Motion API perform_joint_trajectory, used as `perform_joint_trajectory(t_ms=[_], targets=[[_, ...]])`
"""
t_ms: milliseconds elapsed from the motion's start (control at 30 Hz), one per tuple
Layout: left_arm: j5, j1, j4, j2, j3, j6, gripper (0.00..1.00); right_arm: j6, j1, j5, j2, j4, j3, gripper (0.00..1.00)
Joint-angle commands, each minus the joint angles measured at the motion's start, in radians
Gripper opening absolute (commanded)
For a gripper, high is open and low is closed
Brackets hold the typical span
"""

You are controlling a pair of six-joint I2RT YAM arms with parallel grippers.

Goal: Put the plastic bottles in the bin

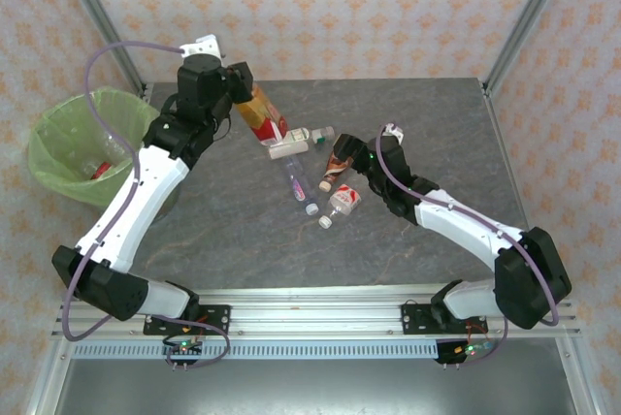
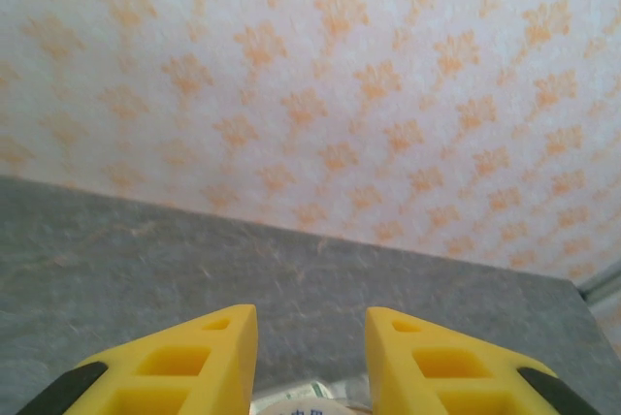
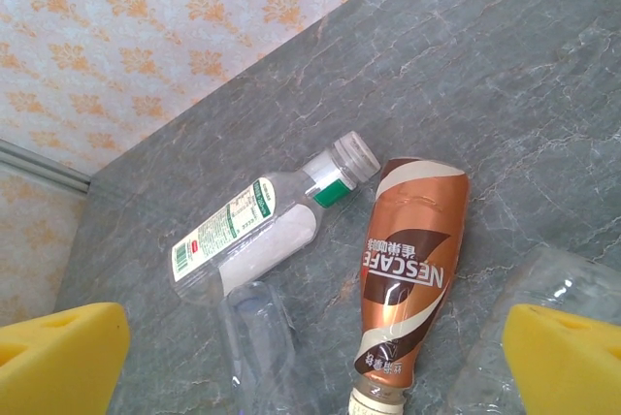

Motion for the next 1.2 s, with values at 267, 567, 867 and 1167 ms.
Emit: perform_joint_trajectory(t_ms=[267, 567, 867, 1167], targets=[[-0.256, 0.014, -0.065, 0.008, 0.188, 0.283, 0.0, 0.028, -0.003, 0.02, 0.009, -0.017, 0.038, 0.99], [-0.422, 0.084, -0.132, 0.034, 0.304, 0.432, 0.0, 0.036, -0.003, 0.017, 0.021, -0.021, 0.045, 0.99], [-0.674, 0.143, -0.048, 0.01, 0.282, 0.585, 0.0, 0.038, -0.004, 0.012, 0.037, -0.024, 0.048, 0.99], [-0.811, 0.255, -0.011, 0.043, 0.234, 0.611, 0.0, 0.026, -0.004, 0.011, 0.048, -0.04, 0.06, 0.99]])
